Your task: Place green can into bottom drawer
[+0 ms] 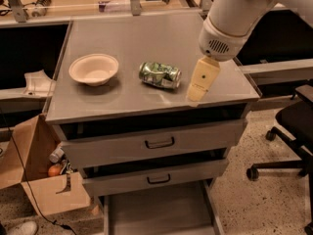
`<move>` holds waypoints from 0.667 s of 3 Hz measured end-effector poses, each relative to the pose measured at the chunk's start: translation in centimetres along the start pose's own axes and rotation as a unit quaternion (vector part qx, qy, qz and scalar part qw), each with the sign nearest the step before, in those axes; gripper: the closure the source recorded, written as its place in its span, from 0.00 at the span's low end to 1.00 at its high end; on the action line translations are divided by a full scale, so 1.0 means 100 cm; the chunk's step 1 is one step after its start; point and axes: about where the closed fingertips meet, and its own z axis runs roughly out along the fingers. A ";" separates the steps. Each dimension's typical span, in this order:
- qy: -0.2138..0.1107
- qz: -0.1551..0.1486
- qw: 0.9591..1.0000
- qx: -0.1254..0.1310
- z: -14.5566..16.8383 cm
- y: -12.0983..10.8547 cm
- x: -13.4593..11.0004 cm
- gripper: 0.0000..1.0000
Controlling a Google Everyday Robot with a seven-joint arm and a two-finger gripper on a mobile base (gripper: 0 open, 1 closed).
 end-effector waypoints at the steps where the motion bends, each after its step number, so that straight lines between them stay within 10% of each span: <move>1: -0.015 -0.002 1.000 -0.015 0.007 -0.003 -0.041 0.00; 2: -0.015 -0.003 1.000 -0.016 0.007 -0.003 -0.043 0.00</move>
Offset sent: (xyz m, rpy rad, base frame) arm 0.0323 0.0563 0.0029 0.0475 0.0346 0.0347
